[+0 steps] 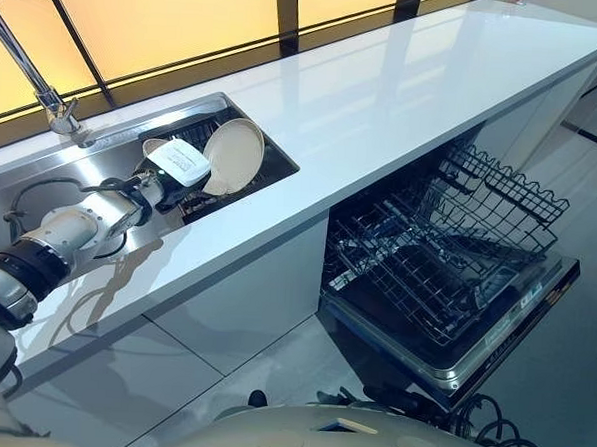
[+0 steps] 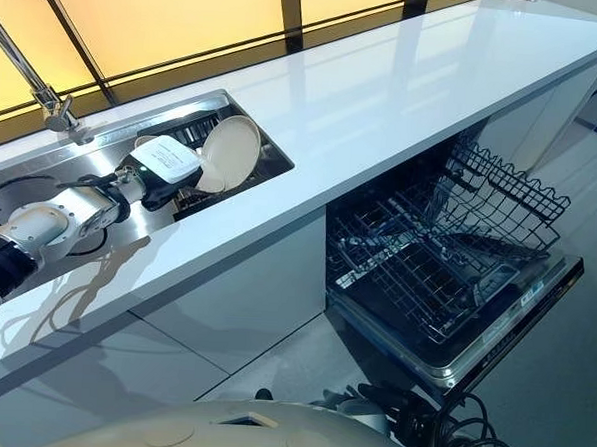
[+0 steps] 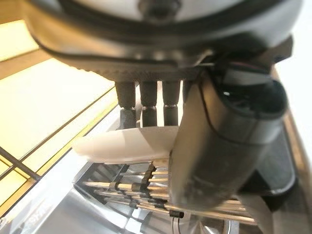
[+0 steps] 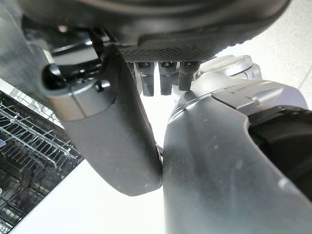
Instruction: Pick up plates and place into dishwasher.
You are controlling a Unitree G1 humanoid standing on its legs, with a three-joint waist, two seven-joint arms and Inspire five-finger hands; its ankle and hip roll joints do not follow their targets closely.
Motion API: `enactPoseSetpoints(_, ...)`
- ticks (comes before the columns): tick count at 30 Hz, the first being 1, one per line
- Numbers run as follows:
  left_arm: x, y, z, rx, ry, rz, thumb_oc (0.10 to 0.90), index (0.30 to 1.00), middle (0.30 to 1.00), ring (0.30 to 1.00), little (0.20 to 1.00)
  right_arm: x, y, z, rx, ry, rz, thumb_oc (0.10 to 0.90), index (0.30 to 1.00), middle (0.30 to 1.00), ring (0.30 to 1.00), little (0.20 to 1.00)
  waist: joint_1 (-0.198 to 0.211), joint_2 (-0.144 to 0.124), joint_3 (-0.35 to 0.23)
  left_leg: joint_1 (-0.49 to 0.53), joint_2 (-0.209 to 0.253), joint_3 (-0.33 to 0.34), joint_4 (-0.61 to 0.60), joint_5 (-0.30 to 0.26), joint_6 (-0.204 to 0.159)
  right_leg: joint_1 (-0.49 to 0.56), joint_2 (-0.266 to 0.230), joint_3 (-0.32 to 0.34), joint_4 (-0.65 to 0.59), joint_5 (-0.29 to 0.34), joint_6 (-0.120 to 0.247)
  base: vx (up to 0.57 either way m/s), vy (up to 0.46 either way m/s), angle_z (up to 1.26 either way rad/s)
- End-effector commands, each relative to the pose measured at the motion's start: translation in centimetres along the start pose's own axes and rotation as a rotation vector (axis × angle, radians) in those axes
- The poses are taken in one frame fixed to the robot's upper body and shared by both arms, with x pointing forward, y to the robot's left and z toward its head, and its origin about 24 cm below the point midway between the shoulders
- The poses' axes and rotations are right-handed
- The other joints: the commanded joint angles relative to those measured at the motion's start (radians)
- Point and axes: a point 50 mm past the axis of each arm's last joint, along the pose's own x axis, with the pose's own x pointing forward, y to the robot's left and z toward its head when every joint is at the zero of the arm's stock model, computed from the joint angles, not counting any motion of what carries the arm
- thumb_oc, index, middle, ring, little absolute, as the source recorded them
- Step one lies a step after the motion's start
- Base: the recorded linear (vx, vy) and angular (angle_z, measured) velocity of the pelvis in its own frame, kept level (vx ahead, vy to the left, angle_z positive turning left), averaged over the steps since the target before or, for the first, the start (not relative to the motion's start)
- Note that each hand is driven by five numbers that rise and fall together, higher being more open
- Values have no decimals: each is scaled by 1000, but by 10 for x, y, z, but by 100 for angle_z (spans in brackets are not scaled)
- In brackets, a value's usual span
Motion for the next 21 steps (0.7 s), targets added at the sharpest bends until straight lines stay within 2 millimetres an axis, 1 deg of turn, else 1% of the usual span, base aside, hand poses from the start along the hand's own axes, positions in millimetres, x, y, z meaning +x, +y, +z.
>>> enactPoseSetpoints(1, -9, 28, -58, 26, 258, 105, 100, 300, 300, 300, 200, 0, 6, 18, -69, -31, 37, 800, 900, 900, 900, 900, -10, 27, 42, 34, -112, 12, 12, -148, 70, -16, 75, -80, 101, -98, 34, 0, 0, 0)
enactPoseSetpoints(4, -12, 34, -62, 18, 273, 139, 100, 300, 300, 300, 200, 0, 6, 19, -70, -31, 36, 800, 900, 900, 900, 900, -8, 28, 43, 34, -113, 10, 13, -147, 70, -16, 76, -80, 100, -98, 33, 0, 0, 0)
enactPoseSetpoints(7, -19, 49, -71, -15, 311, 221, 100, 300, 300, 300, 200, 1, 6, 21, -64, -36, 37, 800, 900, 900, 900, 900, -1, 28, 44, 35, -113, 6, 13, -146, 68, -12, 77, -78, 97, -96, 32, 0, 0, 0)
enactPoseSetpoints(9, -27, 63, -81, -50, 354, 296, 100, 300, 300, 300, 200, 0, 6, 22, -56, -45, 35, 800, 900, 900, 900, 900, 5, 29, 48, 36, -112, 3, 14, -145, 67, -10, 77, -79, 95, -95, 30, 0, 0, 0)
enactPoseSetpoints(12, -48, 90, -100, -102, 407, 450, 100, 300, 300, 300, 200, 0, 7, 25, -27, -84, 38, 800, 900, 900, 900, 900, 20, 31, 51, 36, -110, -3, 16, -142, 66, -7, 78, -78, 95, -91, 25, 0, 0, 0)
enactPoseSetpoints(13, -52, 93, -103, -109, 418, 479, 100, 300, 300, 300, 200, 0, 7, 26, -18, -94, 41, 800, 900, 900, 900, 900, 21, 31, 51, 37, -110, -4, 16, -142, 66, -6, 78, -77, 94, -90, 24, 0, 0, 0)
enactPoseSetpoints(15, -69, 110, -115, -116, 436, 578, 100, 300, 300, 300, 200, 0, 10, 29, -35, -128, 57, 800, 900, 900, 900, 900, 31, 32, 49, 39, -108, -8, 15, -140, 64, -2, 78, -75, 91, -87, 22, 0, 0, 0)
enactPoseSetpoints(16, -78, 118, -121, -116, 447, 627, 100, 300, 300, 300, 200, 0, 12, 31, -61, -146, 74, 800, 900, 900, 900, 900, 33, 31, 49, 39, -108, -10, 14, -139, 64, -1, 78, -72, 89, -84, 22, 0, 0, 0)
enactPoseSetpoints(19, -97, 141, -132, -97, 445, 733, 100, 300, 300, 300, 200, 0, 23, 39, -140, -200, 152, 800, 900, 900, 900, 900, 37, 30, 47, 39, -105, -13, 13, -137, 61, -3, 76, -70, 88, -80, 23, -11, -11, 1)
enactPoseSetpoints(20, -105, 150, -135, -90, 433, 773, 100, 300, 300, 300, 200, 0, 30, 44, -170, -233, 199, 800, 900, 900, 900, 900, 38, 28, 46, 39, -104, -14, 13, -137, 61, -4, 75, -69, 88, -79, 24, -30, -36, 1)
enactPoseSetpoints(21, -109, 155, -135, -82, 418, 795, 100, 300, 300, 300, 200, -1, 36, 47, -184, -253, 238, 800, 900, 900, 900, 900, 39, 27, 46, 40, -103, -15, 13, -136, 60, -4, 74, -69, 88, -78, 25, -27, -41, 3)
